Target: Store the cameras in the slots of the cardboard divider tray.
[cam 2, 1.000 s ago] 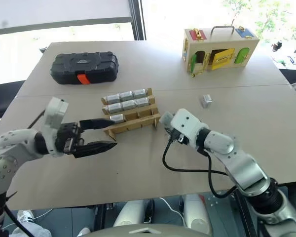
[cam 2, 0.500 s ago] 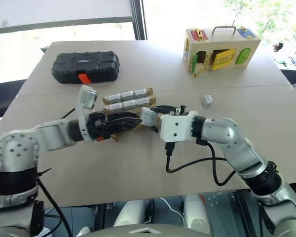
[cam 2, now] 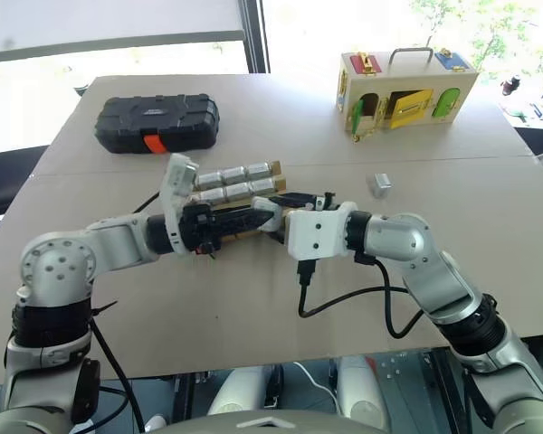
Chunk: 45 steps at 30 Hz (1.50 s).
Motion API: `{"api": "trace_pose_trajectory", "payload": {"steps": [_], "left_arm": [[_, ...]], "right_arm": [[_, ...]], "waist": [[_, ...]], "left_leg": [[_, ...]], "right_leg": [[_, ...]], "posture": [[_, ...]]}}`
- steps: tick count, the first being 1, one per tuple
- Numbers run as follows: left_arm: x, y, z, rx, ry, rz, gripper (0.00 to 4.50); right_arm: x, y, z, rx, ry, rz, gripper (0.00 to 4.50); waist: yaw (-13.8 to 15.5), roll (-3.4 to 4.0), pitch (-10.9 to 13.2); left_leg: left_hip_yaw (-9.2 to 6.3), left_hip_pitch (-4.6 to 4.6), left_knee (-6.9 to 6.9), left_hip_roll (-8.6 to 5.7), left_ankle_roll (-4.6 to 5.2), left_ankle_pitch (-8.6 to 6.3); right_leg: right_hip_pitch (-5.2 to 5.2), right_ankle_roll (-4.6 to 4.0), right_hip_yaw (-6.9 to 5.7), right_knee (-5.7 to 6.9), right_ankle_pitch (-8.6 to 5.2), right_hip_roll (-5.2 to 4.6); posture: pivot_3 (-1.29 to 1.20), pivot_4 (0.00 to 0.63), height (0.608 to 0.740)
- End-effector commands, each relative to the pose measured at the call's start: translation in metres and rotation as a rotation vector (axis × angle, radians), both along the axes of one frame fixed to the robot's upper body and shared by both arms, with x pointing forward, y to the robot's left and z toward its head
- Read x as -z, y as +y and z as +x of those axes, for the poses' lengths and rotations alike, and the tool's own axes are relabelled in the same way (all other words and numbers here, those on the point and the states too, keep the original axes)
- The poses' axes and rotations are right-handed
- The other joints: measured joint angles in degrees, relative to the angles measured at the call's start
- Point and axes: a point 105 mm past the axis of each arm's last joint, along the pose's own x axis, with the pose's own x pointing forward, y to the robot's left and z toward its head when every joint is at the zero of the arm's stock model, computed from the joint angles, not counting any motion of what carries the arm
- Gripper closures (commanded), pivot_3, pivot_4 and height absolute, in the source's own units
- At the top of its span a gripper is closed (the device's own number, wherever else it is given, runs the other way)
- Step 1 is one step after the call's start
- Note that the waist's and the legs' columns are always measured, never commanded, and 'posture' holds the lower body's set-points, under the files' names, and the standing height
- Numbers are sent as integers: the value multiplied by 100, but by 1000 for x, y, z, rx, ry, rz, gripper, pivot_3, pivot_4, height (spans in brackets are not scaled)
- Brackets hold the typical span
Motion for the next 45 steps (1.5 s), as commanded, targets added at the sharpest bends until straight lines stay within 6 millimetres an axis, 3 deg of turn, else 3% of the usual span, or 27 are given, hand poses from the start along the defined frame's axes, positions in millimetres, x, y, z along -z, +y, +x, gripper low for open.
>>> {"api": "trace_pose_trajectory", "payload": {"steps": [1, 3, 7, 12, 18, 26, 37, 38, 39, 42, 44, 45], "left_arm": [[-13, 10, 6, -27, -130, 53, 3741], [-14, 13, 10, -38, -182, 99, 3741], [-10, 26, 28, -28, -310, 333, 3741], [-2, 31, 48, 46, -362, 436, 3741], [12, 30, 66, 103, -383, 529, 3741], [44, 45, 80, 143, -386, 695, 3741], [32, 47, 85, 222, -432, 806, 3741], [30, 44, 83, 238, -439, 803, 2686], [22, 37, 81, 241, -462, 771, 2429], [-7, 22, 76, 197, -502, 637, 963], [-24, 23, 66, 186, -483, 559, 58], [-30, 30, 61, 157, -479, 522, 58]], "right_arm": [[-17, -13, 1, 26, -27, 37, 192], [-16, -26, 7, 74, 10, 58, 89], [-23, -75, 23, 125, 219, 204, 89], [-47, -99, 31, 68, 332, 256, 89], [-56, -103, 29, 2, 373, 246, 89], [-52, -104, 26, 22, 353, 240, 89], [-41, -109, 23, 83, 371, 247, 89], [-41, -109, 24, 87, 374, 249, 0], [-40, -109, 26, 105, 374, 255, 0], [-36, -111, 30, 162, 349, 261, 0], [-32, -114, 33, 222, 354, 269, 0], [-28, -116, 38, 279, 382, 290, 0]], "waist": [[-1, 0, 0], [12, 0, 0], [108, 2, 1], [115, 7, 5], [118, 7, 5], [122, 8, 4], [99, 7, 4], [98, 7, 4], [98, 8, 4], [113, 7, 4], [115, 7, 5], [115, 7, 5]], "left_leg": [[1, 0, 0, -1, 0, 0], [2, 0, 0, -1, 0, 0], [3, -3, 0, -8, 1, 0], [12, 1, 0, -11, 28, -15], [8, -11, -4, -9, 31, -17], [6, -11, 3, -5, 36, -20], [7, -6, 10, 0, 38, -20], [7, -5, 10, 0, 38, -20], [7, -5, 10, 1, 38, -20], [4, -10, 11, 6, 38, -20], [1, -18, 14, 7, 37, -20], [1, -20, 14, 7, 37, -20]], "right_leg": [[0, -4, 0, 0, -2, 0], [0, -20, 0, -1, -12, 0], [3, -21, 0, -8, -13, -1], [5, -21, 7, -12, -13, 2], [-3, 1, -1, -11, 0, 18], [-2, 3, 4, -8, 1, 7], [-1, 3, 6, 5, 0, 16], [-1, 3, 7, 5, 0, 18], [-1, 3, 8, 5, 0, 19], [-3, 3, 8, 5, 1, 19], [-6, 4, 6, 4, 1, 17], [-8, 4, 6, 4, 1, 16]], "posture": [[0, 150, 740], [0, 150, 740], [0, 150, 740], [0, 150, 740], [0, 150, 740], [0, 150, 740], [0, 150, 740], [0, 150, 740], [0, 150, 740], [0, 150, 740], [0, 150, 740], [0, 150, 740]]}}
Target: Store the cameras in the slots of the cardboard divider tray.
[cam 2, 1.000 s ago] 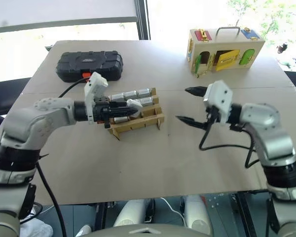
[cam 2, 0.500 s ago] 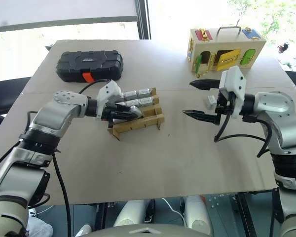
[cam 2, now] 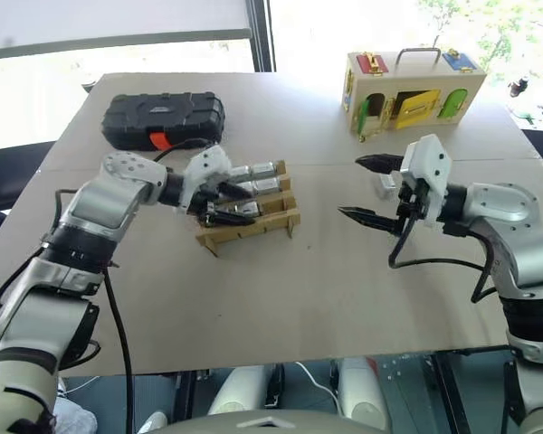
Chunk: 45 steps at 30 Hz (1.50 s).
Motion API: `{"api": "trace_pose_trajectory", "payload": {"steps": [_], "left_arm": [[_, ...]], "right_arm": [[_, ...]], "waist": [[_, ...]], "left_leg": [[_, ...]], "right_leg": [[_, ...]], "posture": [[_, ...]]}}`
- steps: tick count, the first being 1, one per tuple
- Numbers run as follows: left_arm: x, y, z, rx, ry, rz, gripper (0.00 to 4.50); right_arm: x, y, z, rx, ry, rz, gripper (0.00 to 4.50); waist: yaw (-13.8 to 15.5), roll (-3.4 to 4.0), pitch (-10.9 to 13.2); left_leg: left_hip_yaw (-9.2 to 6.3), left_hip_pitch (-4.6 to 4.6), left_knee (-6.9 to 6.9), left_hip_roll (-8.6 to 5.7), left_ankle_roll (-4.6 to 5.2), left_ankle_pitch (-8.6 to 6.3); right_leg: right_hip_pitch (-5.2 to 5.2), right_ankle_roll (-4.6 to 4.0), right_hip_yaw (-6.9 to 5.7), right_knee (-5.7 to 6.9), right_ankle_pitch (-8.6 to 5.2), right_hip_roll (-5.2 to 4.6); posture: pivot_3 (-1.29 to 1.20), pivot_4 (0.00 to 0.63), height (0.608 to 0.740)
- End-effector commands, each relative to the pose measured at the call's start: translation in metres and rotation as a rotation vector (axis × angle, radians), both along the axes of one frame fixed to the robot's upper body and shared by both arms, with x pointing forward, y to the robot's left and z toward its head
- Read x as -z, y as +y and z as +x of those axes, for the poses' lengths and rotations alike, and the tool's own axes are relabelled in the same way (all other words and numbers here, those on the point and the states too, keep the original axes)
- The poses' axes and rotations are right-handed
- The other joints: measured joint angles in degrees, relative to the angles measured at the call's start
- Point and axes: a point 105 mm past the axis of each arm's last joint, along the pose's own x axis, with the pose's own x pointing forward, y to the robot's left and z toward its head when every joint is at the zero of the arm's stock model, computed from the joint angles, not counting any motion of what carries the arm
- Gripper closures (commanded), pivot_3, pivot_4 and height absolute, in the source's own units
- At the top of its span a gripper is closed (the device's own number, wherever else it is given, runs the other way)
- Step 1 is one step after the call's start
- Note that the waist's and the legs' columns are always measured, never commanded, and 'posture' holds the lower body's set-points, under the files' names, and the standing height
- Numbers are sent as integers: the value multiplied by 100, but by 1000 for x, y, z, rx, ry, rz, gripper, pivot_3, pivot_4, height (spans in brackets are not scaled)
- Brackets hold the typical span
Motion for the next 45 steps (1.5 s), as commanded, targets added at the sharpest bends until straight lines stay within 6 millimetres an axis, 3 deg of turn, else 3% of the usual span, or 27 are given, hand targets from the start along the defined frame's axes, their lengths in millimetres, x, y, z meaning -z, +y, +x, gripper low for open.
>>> {"api": "trace_pose_trajectory", "payload": {"steps": [1, 4, 8, 18, 24, 25, 26, 28, 30, 32, 34, 39, 45], "left_arm": [[-42, 15, -15, -37, -51, -155, 58], [-52, 25, -26, -66, -218, -333, 58], [-39, 37, -63, -18, -118, -423, 58], [-25, 40, -100, -20, -198, -429, 58], [-21, 40, -109, -49, -205, -426, 0], [-20, 40, -110, -55, -205, -429, 0], [-19, 40, -110, -62, -207, -432, 0], [-18, 40, -112, -73, -201, -440, 0], [-16, 40, -114, -84, -196, -446, 0], [-12, 42, -117, -101, -190, -446, 0], [-6, 47, -119, -140, -213, -441, 0], [12, 64, -130, -190, -214, -434, 0], [13, 69, -139, -232, -194, -435, 0]], "right_arm": [[0, -7, 9, 159, 8, 19, 0], [25, -28, 40, 492, 6, -110, 0], [52, -38, 67, 668, 147, -71, 0], [72, -51, 118, 837, 382, 35, 0], [78, -57, 127, 853, 434, -4, 2620], [78, -57, 128, 852, 427, -17, 3312], [77, -57, 128, 847, 417, -22, 3607], [69, -52, 128, 805, 367, -34, 3598], [47, -31, 124, 655, 188, -60, 3598], [24, 10, 103, 379, 23, -57, 3598], [15, 45, 78, 147, -82, -101, 3598], [12, 105, 48, -186, -186, -170, 3598], [27, 141, 55, -322, -153, -196, 3598]], "waist": [[-20, 0, 0], [-133, 21, -12], [-158, 12, -8], [-129, 14, -8], [-142, 15, -7], [-144, 16, -7], [-145, 16, -7], [-145, 17, -6], [-146, 20, -4], [-151, 24, -2], [-208, 26, -1], [-263, 26, -1], [-182, 24, -2]], "left_leg": [[0, -1, 0, 0, 0, 0], [9, 4, -9, 0, -4, 1], [14, 6, -8, -1, -24, 13], [8, 9, -7, -7, -11, 6], [11, 7, -19, -7, -24, 12], [11, 7, -20, -7, -23, 12], [12, 7, -20, -7, -23, 12], [10, 9, -20, -6, -8, 3], [10, 9, -20, -6, -7, 2], [11, 10, -20, -6, -6, 2], [14, 13, -24, -2, -3, 0], [9, 19, -31, 5, -3, 0], [8, 25, -21, 1, -7, 2]], "right_leg": [[-1, 0, 0, 1, 0, -1], [-7, 0, 3, 3, 0, -10], [-9, -1, 3, 6, 0, -15], [-1, -4, 2, 1, 1, -18], [-3, -4, 3, -5, 1, -21], [-4, -4, 3, -6, 1, -21], [-4, -4, 3, -6, 1, -21], [-4, -3, 2, -4, 1, -21], [-5, -4, 2, -2, 1, -20], [-6, -3, 3, -1, 1, -20], [-6, -2, 4, -2, 1, -16], [-6, -4, -1, 2, 2, -16], [4, -30, -5, 0, -10, -27]], "posture": [[0, 150, 740], [0, 150, 740], [0, 150, 740], [0, 150, 740], [0, 150, 740], [0, 150, 740], [0, 150, 740], [0, 150, 740], [0, 150, 740], [0, 150, 740], [0, 150, 740], [0, 150, 740], [0, 150, 740]]}}
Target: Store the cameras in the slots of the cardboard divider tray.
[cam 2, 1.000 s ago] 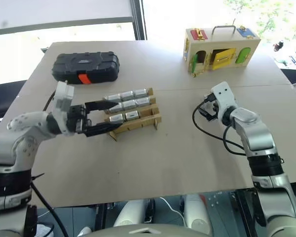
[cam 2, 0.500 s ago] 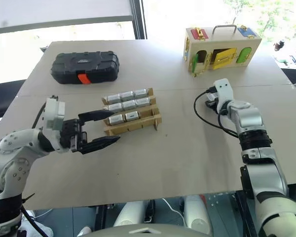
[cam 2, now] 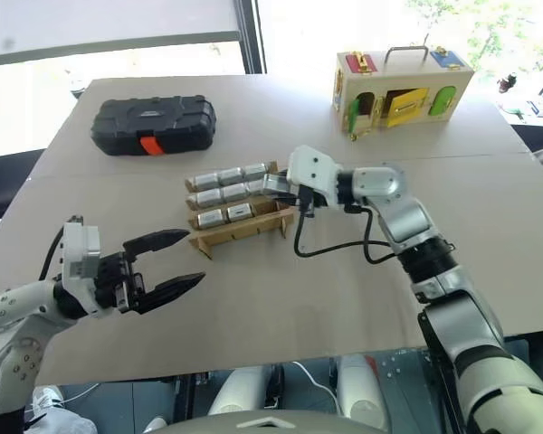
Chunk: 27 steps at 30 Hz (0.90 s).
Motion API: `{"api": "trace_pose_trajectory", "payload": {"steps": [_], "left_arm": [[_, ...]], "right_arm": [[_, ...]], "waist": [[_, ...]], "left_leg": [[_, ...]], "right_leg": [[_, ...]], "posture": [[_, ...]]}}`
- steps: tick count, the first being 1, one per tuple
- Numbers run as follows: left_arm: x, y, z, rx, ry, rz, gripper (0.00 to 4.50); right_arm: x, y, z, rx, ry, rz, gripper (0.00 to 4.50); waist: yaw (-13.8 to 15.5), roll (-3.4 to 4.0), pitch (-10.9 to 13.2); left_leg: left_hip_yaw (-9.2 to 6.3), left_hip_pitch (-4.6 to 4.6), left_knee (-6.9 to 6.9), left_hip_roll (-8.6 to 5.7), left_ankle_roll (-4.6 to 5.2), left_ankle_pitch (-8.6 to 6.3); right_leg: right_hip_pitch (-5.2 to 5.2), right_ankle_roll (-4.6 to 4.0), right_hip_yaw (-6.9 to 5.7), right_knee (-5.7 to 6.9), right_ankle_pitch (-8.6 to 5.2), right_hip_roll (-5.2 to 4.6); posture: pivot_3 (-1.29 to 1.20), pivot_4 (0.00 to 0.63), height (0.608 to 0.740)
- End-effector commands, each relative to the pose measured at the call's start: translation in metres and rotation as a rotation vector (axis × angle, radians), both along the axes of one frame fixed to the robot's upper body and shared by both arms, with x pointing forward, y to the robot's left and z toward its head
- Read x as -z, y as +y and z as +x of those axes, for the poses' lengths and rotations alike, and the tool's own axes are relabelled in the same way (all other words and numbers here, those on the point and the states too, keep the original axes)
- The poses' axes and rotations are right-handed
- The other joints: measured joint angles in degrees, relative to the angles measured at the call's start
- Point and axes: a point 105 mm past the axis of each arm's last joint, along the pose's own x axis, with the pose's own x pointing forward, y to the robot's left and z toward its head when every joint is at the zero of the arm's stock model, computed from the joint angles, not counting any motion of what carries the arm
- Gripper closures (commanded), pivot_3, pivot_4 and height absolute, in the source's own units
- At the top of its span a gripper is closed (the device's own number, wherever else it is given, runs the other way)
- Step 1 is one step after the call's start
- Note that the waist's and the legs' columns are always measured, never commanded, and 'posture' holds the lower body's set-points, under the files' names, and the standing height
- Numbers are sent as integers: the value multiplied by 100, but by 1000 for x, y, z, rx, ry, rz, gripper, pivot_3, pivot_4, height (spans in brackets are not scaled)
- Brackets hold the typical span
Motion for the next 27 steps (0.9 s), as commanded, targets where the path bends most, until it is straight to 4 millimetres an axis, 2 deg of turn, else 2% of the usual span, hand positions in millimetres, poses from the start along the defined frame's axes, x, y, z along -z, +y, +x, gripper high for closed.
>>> {"api": "trace_pose_trajectory", "payload": {"steps": [1, 6, 12, 20, 27], "left_arm": [[-11, 0, -10, -11, -40, 10, 0], [-10, -1, -21, -44, -30, 10, 0], [-10, -3, -27, -71, -30, 7, 0], [-9, -5, -29, -85, -32, 2, 0], [-10, -6, -30, -90, -37, 0, 0]], "right_arm": [[0, 13, 6, -52, -16, -12, 3598], [16, 18, 14, -77, 0, -77, 3598], [37, 13, 20, -84, -1, -172, 3598], [42, 13, 25, -91, -28, -232, 3598], [49, 20, 15, -198, 12, -310, 3598]], "waist": [[5, -1, -1], [38, 4, 2], [15, 6, 4], [12, 9, 5], [-37, 9, 4]], "left_leg": [[1, 1, 0, 0, -1, 0], [-4, -6, -6, -2, -27, 13], [-3, -4, -14, -3, -29, 13], [-6, 4, -15, -3, -33, 16], [-5, 6, -21, -3, -34, 17]], "right_leg": [[1, -1, 0, 0, 0, 0], [-3, -1, -8, -3, 1, -28], [-4, -2, -7, -6, 1, -32], [-1, -6, -8, 2, 2, -30], [-1, -6, -6, 0, 2, -28]], "posture": [[0, 150, 740], [0, 150, 740], [0, 150, 740], [0, 150, 740], [0, 150, 740]]}}
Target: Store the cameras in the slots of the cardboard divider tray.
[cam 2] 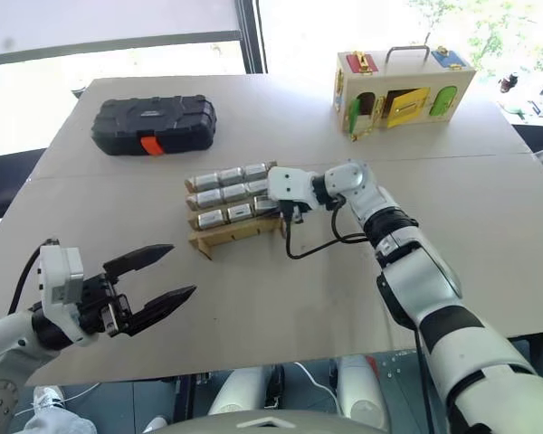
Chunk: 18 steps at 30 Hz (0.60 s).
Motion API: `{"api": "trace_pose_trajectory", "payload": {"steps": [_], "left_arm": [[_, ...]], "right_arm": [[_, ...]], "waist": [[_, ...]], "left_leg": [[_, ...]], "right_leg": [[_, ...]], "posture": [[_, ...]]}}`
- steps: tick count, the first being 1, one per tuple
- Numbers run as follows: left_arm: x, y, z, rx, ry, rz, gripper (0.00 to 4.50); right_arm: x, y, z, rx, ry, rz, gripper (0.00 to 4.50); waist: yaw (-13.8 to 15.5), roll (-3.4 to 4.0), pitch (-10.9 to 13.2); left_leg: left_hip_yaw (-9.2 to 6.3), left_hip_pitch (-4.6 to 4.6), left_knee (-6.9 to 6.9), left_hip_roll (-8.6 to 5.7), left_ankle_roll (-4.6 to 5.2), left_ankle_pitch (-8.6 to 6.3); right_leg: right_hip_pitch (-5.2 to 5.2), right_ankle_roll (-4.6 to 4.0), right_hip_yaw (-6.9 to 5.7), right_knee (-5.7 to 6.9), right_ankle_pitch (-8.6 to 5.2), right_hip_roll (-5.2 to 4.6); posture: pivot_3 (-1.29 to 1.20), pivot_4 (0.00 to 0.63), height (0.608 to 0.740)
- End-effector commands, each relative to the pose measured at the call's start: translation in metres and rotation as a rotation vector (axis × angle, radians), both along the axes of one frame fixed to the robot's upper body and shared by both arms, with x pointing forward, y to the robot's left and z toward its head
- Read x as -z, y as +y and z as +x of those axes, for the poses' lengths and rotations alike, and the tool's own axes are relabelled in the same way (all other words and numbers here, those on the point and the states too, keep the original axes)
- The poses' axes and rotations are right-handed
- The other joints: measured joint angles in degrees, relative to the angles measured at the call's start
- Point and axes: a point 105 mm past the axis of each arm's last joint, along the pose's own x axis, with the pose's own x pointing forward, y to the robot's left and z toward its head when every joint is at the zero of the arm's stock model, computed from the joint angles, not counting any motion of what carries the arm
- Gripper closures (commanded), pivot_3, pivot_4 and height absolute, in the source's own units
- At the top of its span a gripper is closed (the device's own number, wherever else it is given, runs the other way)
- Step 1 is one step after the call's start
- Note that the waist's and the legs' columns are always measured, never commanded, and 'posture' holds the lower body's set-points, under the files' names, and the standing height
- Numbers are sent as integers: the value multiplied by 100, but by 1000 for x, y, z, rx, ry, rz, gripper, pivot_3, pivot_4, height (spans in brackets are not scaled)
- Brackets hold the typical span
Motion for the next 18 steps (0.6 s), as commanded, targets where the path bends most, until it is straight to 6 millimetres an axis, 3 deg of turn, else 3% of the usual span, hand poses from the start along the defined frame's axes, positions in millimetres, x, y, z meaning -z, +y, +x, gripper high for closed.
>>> {"api": "trace_pose_trajectory", "payload": {"steps": [1, 4, 5, 7, 10, 11, 18], "left_arm": [[-10, -4, -4, 15, -54, 4, 0], [-10, -4, -5, 12, -55, 5, 0], [-10, -4, -6, 11, -55, 5, 0], [-9, -5, -6, 10, -55, 5, 0], [-9, -4, -6, 6, -55, 2, 0], [-8, -4, -5, 7, -54, 0, 0], [-7, -6, 1, 30, -53, -6, 0]], "right_arm": [[6, 3, -10, -85, 31, -62, 3598], [10, 1, -14, -117, 61, -93, 3598], [9, 3, -13, -104, 57, -76, 2566], [6, 5, -11, -86, 43, -55, 1832], [2, 4, -6, -57, 14, -34, 259], [0, 2, -4, -45, 4, -27, 96], [-9, -5, 1, -5, 13, 18, 96]], "waist": [[-27, 0, 0], [-58, 1, 0], [-61, 0, -1], [-74, 1, -1], [-78, 2, -1], [-78, 3, 0], [-77, 8, 3]], "left_leg": [[0, 0, -4, 0, 0, 0], [0, 1, -14, 0, 0, 0], [1, 2, -18, 0, -1, 0], [0, 3, -23, 0, -1, 0], [0, 7, -28, 0, -3, 1], [0, 7, -29, 0, -4, 2], [-8, 6, -29, -1, -18, 11]], "right_leg": [[0, 0, 0, -2, 0, -1], [0, 0, 0, -9, 0, -4], [-1, 0, 0, -11, 0, -5], [-1, 0, 0, -13, 0, -6], [-1, -1, 0, -13, 0, -7], [-1, -1, 0, -12, -1, -8], [-2, -7, -4, -6, 3, -9]], "posture": [[0, 150, 740], [0, 150, 740], [0, 150, 740], [0, 150, 740], [0, 150, 740], [0, 150, 740], [0, 150, 740]]}}
